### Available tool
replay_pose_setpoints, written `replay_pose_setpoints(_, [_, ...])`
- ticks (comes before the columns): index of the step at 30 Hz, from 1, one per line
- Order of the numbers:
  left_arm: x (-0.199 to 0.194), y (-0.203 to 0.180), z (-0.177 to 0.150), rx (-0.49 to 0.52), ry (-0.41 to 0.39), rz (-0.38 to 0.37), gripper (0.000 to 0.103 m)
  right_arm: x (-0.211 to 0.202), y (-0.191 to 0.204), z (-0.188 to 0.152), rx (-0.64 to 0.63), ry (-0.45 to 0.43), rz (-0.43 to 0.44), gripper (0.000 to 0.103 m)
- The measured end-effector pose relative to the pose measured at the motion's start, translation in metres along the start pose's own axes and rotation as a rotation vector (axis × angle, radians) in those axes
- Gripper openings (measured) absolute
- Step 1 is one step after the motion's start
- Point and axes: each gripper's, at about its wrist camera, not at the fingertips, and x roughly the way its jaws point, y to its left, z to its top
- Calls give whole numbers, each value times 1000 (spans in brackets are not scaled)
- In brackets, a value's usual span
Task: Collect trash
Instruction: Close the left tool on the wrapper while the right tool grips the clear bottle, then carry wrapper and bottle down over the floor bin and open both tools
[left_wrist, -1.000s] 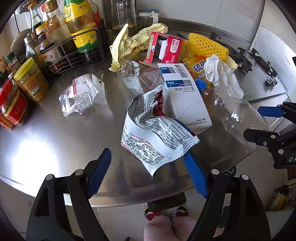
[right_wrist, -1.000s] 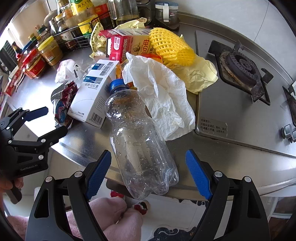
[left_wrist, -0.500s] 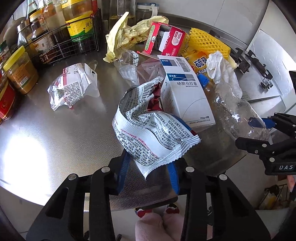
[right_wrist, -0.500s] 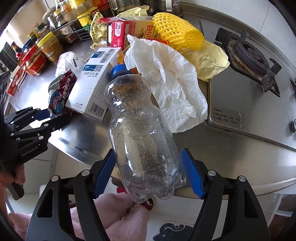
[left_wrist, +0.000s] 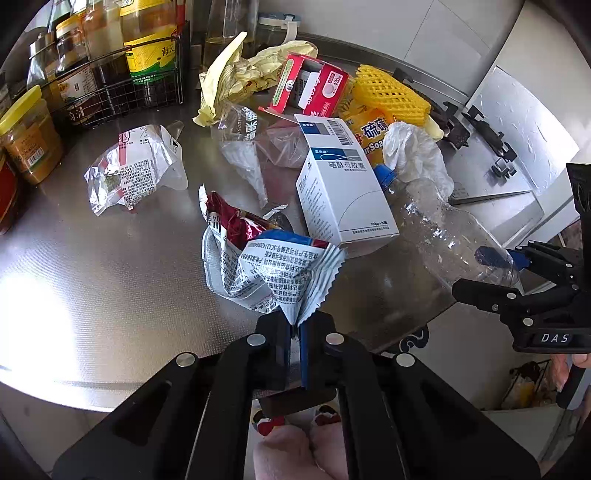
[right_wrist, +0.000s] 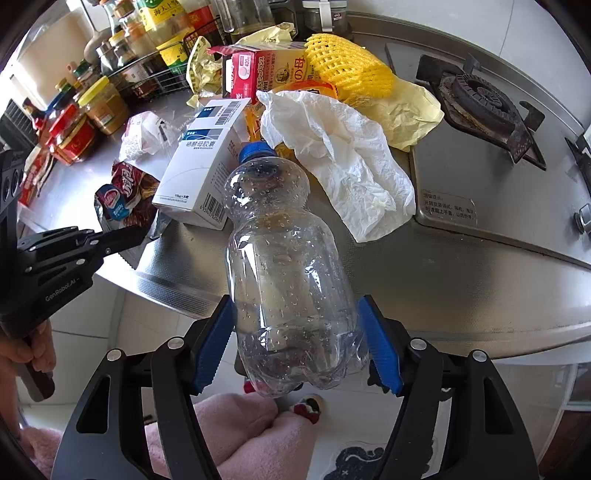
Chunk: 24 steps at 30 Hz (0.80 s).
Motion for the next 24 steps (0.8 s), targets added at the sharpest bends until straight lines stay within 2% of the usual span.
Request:
replay_pose_setpoints(9, [-36, -16, -9, -18, -63, 26, 2, -25, 3, -18, -17, -66, 20, 68])
replay_pose_setpoints(18, [-64, -43, -42, -59, -94, 68, 2, -59, -1, -39, -48, -129, 78, 67])
replay_pose_setpoints(24, [-80, -57, -65, -81, -98, 59, 2, -82, 6, -62, -75, -147, 103, 66])
